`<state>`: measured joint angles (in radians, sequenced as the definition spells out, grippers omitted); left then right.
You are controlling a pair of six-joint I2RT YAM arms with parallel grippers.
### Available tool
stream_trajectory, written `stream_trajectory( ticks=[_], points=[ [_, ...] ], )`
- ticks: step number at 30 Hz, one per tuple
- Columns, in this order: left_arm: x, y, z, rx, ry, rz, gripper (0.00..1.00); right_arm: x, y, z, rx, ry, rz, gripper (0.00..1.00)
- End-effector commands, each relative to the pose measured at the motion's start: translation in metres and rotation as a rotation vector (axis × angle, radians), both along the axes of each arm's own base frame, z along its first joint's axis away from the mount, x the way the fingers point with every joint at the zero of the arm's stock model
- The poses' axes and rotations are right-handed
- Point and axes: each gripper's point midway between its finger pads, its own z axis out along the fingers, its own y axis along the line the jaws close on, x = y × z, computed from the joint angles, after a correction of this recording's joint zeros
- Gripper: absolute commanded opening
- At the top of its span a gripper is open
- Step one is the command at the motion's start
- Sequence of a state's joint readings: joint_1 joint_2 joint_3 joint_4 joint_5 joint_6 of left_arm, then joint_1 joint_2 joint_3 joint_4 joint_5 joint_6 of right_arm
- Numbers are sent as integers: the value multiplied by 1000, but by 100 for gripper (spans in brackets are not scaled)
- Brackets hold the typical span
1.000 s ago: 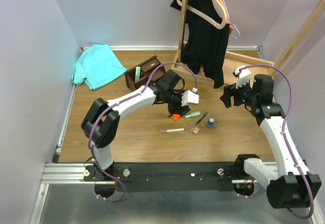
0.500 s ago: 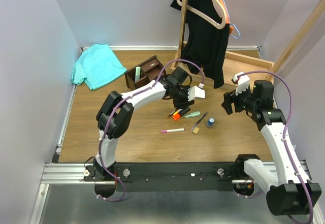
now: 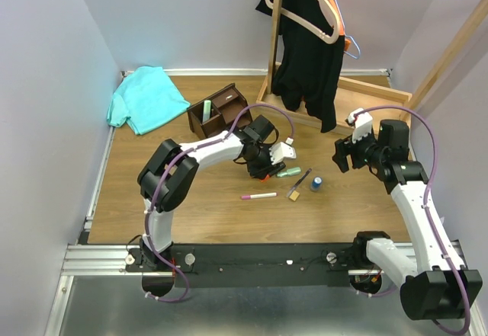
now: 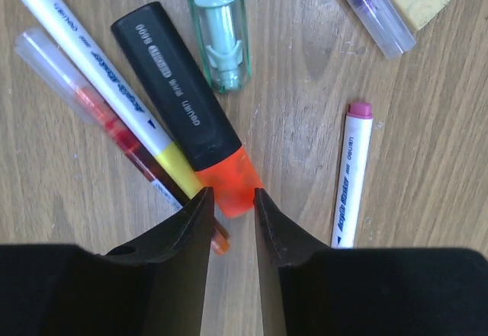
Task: Sort the stationery into containers
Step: Pick up the pen from the center of the board.
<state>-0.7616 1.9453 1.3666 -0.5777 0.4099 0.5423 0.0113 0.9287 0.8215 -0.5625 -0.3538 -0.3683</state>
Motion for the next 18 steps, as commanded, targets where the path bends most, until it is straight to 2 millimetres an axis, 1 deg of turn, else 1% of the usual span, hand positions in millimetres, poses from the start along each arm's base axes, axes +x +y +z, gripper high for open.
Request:
stream_trajectory(
  ticks=[1, 5, 6, 10, 14, 15, 16, 18],
  points=[
    [-2, 7, 8, 9, -14, 78, 37, -2, 8, 5, 2, -16, 73, 82],
    [3, 5, 1, 19, -11, 94, 37, -2, 13, 9, 7, -22, 119, 82],
    [5, 1, 3, 10, -13, 95, 37, -1, 14, 9, 2, -22, 126, 82],
    [3, -3, 4, -5, 13, 97, 38, 3, 14, 10, -9, -19, 143, 82],
    [-4, -7, 1, -16, 50, 98, 45, 6, 14, 9, -13, -11, 150, 82],
    [-5, -8, 0, -14, 52, 97, 52, 6, 14, 10, -12, -11, 151, 82],
    [-7, -9, -1, -10, 47, 94, 54, 7, 14, 10, -12, -11, 153, 82],
    [-8, -10, -4, -5, 42, 97, 55, 8, 15, 10, -9, -10, 158, 82]
  ],
)
